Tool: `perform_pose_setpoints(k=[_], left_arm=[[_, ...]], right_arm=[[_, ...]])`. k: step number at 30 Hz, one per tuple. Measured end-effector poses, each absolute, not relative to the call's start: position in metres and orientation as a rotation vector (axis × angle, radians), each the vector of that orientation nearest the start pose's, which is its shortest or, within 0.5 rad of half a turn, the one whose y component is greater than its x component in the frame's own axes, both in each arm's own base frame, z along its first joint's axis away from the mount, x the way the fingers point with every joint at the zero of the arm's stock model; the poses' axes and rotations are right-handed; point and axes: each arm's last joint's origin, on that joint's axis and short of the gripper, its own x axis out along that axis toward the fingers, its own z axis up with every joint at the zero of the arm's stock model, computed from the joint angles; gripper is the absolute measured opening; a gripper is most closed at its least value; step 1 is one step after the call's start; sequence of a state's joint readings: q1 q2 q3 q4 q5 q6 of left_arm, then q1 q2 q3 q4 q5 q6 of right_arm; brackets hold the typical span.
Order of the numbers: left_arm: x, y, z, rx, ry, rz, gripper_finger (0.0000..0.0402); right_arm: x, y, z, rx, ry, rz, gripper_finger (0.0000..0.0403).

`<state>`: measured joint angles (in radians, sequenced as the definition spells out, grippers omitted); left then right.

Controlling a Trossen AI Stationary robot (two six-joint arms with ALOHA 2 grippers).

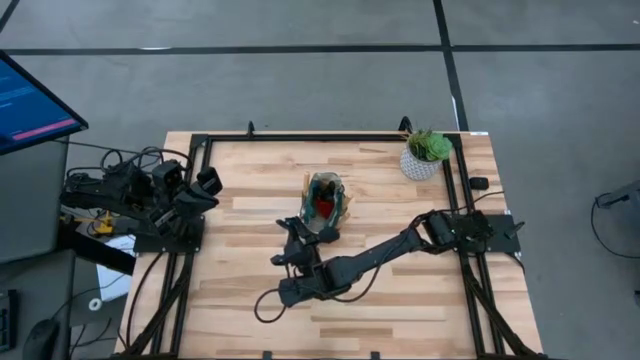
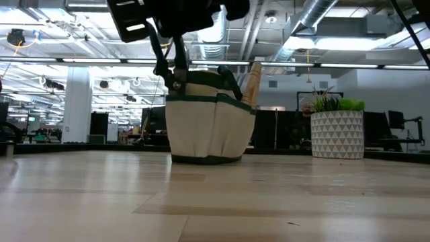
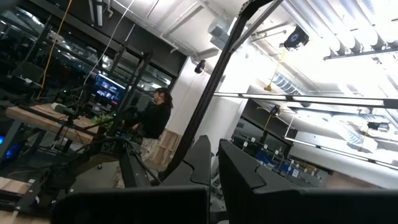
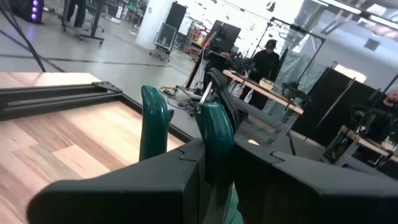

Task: Pick & Place Garden tools in Gardening bag
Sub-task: Put the green shear scissors into the gardening bag

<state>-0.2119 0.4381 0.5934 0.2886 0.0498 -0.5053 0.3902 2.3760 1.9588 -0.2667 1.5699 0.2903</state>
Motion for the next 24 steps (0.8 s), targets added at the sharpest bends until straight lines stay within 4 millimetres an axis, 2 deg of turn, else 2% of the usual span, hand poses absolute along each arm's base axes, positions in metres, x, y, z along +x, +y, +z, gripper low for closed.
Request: perform_pose_setpoints(k=[14,24], left_arm=[[0.098,-0.023,0.354,-0.530,-0.370,-0.364,0.0002],[0.098,-0.023,0.354,-0.530,-0.370,-0.365,0.0002]], right_arm=[[0.480,0.165,0.194,-0.307,0.206,-1.171,0.0047],[0.475,0.161,0.187,-0.302,0.251,-1.132,0.0049]])
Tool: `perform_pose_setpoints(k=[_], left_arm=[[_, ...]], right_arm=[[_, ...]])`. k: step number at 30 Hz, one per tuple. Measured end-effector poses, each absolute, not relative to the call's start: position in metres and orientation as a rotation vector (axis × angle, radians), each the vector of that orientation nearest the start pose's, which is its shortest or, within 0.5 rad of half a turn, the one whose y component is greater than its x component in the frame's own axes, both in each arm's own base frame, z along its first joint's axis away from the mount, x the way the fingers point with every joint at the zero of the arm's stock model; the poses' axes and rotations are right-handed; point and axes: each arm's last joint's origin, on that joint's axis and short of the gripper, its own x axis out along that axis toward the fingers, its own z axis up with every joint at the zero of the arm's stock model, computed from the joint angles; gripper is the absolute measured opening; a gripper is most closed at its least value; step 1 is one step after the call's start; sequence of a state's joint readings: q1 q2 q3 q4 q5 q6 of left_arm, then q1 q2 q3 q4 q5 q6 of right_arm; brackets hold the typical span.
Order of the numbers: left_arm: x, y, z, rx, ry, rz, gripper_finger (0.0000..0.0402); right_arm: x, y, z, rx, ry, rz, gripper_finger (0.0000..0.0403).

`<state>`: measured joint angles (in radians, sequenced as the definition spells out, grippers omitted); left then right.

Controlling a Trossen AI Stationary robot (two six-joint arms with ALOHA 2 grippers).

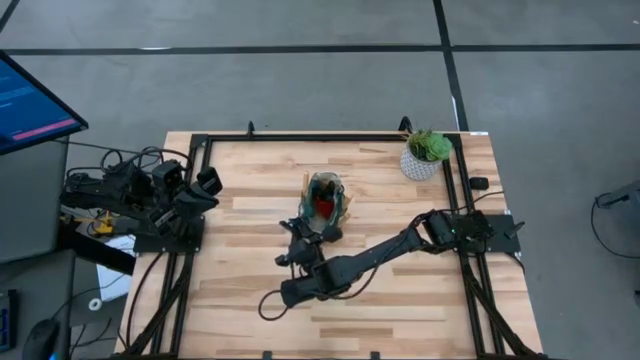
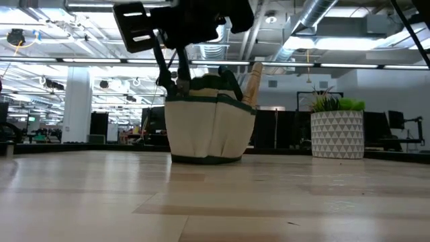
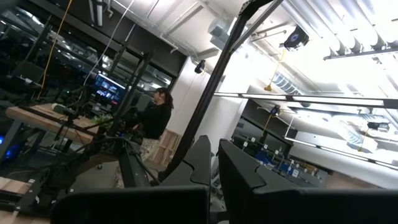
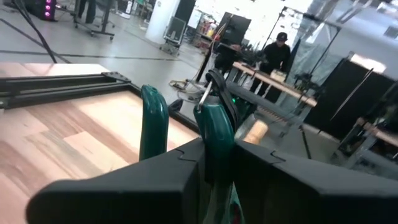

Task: Pick & Place Garden tools in Gardening bag
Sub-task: Put the green shear scissors into the gardening bag

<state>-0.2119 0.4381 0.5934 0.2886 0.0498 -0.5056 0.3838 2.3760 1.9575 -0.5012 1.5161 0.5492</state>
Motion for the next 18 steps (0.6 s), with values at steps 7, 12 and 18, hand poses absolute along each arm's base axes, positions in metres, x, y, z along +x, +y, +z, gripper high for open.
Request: perform_pose_setpoints(k=[7,12,18], left_arm=[[0.098,-0.023,0.354,-0.530,-0.370,-0.364,0.0002],[0.099,-0.023,0.354,-0.529,-0.369,-0.364,0.0002],[0.099,-0.023,0.354,-0.529,-0.370,-0.364,0.0002]], right_arm=[[0.466,0.151,0.177,-0.115,0.237,-1.116,0.0052],[0.464,0.144,0.173,-0.015,0.263,-1.110,0.0057],[0.464,0.146,0.174,-0.080,0.313,-1.089,0.0071]])
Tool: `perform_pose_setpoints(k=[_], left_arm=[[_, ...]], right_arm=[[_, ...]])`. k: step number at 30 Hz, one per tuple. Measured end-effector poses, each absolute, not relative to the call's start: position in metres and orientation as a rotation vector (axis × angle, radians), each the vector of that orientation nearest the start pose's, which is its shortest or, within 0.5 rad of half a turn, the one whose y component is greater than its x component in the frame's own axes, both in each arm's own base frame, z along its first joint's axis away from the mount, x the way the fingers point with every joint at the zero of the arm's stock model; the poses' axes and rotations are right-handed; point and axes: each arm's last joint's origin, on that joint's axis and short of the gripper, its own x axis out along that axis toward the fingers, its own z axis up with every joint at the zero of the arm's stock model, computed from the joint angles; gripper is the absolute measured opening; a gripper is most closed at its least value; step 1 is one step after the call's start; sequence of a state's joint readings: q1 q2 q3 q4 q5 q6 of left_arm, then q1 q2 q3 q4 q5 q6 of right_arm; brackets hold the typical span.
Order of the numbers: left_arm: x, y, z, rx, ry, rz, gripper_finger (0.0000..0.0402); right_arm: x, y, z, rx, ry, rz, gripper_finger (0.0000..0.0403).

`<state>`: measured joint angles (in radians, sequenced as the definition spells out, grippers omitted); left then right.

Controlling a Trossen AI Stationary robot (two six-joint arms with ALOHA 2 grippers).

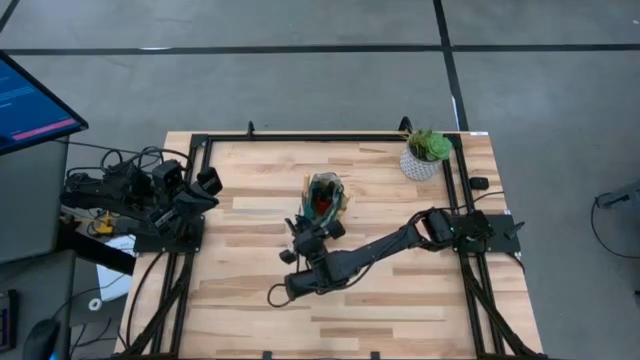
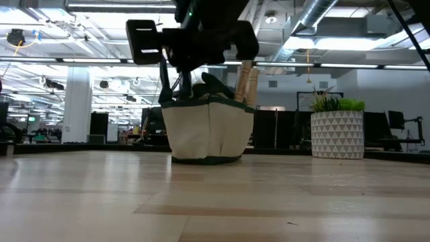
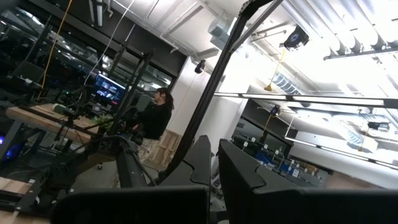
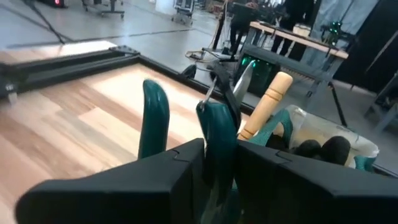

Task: Pick & Place Garden tools in Gardening bag
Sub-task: Put the green shear scissors into the gardening bag

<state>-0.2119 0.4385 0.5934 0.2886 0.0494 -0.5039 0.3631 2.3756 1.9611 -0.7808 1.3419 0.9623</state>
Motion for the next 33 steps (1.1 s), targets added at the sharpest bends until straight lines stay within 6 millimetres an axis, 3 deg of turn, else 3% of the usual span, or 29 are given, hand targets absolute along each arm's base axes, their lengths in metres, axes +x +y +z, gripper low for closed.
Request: perform_pose_setpoints(k=[17,23,28,33], left_arm=[[0.099,-0.023,0.354,-0.507,-0.368,-0.358,0.0002],[0.099,-0.023,0.354,-0.501,-0.368,-0.357,0.0002],[0.100,-0.023,0.352,-0.500,-0.348,-0.353,0.0002],[0.102,-0.023,0.351,-0.499,-0.335,-0.350,0.0002]], right_arm=[[0.452,0.174,0.178,-0.212,0.226,-1.097,0.0171],[0.439,0.178,0.219,-0.177,0.163,-1.096,0.0204],[0.444,0.156,0.248,-0.098,0.422,-0.916,0.0217],[0.463,0.128,0.256,-0.084,0.609,-0.654,0.0218]])
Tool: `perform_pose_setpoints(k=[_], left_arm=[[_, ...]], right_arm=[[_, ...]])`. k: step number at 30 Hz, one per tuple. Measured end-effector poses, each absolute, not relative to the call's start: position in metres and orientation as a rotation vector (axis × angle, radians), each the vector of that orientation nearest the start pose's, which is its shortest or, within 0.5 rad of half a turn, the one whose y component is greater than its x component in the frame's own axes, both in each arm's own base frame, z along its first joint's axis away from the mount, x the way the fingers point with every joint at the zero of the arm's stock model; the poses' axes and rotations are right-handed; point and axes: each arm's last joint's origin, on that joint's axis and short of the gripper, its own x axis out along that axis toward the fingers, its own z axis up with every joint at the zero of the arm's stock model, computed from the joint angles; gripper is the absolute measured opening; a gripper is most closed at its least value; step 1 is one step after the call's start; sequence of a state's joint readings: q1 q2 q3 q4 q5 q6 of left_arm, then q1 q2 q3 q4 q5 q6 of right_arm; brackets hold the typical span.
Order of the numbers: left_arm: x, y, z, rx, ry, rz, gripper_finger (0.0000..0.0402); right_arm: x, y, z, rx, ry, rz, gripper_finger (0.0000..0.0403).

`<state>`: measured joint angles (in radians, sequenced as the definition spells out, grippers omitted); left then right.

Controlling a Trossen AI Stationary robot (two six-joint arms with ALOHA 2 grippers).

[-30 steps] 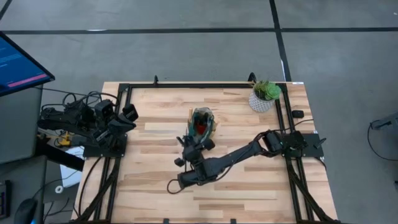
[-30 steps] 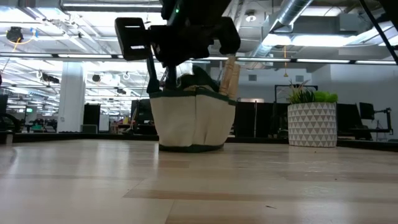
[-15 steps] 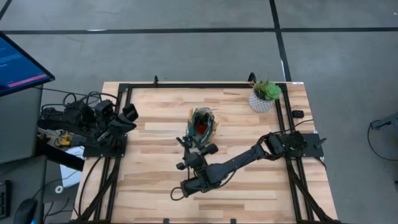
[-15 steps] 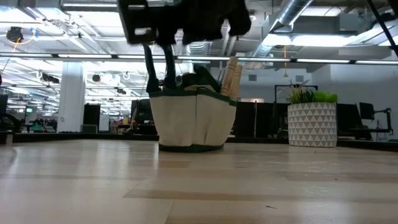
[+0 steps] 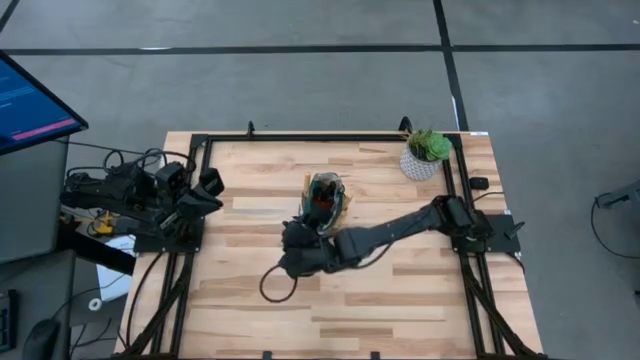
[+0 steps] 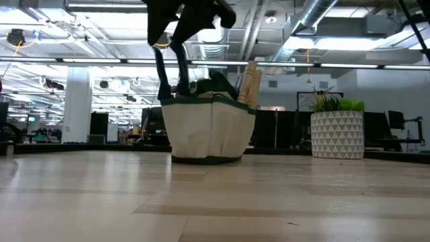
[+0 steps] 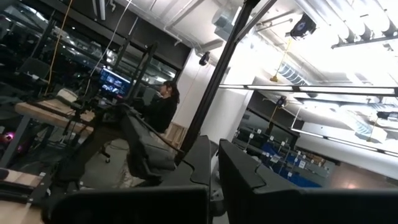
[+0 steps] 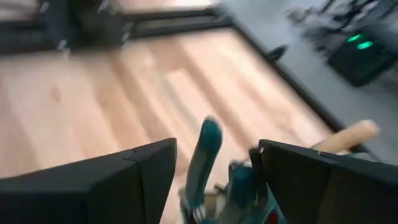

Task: Pick & Place Garden tools in Gardening bag
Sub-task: Put the green shear scissors into the gardening bag

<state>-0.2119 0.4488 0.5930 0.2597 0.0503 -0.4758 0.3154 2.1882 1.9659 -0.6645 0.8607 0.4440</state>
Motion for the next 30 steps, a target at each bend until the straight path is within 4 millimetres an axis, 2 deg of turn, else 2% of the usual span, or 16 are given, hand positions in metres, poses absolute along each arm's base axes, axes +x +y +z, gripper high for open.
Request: perform_pose_setpoints(k=[6,10,12,14,19,30], left_arm=[[0.101,-0.024,0.351,-0.497,-0.337,-0.366,0.0002],[0.101,-0.025,0.351,-0.492,-0.330,-0.396,0.0002],[0.101,-0.025,0.351,-0.492,-0.328,-0.404,0.0002],[0.101,-0.025,0.351,-0.493,-0.328,-0.404,0.0002],[0.101,-0.025,0.351,-0.490,-0.329,-0.404,0.0002],[0.101,-0.025,0.351,-0.483,-0.331,-0.396,0.0002]], right_arm=[[0.464,0.110,0.258,-0.094,0.679,-0.617,0.0216],[0.464,0.108,0.261,-0.111,0.685,-0.607,0.0213],[0.463,0.111,0.261,-0.115,0.683,-0.603,0.0198],[0.461,0.115,0.261,-0.122,0.688,-0.594,0.0164],[0.452,0.125,0.256,-0.105,0.732,-0.605,0.0036],[0.430,0.137,0.251,-0.071,0.705,-0.806,0.0035]])
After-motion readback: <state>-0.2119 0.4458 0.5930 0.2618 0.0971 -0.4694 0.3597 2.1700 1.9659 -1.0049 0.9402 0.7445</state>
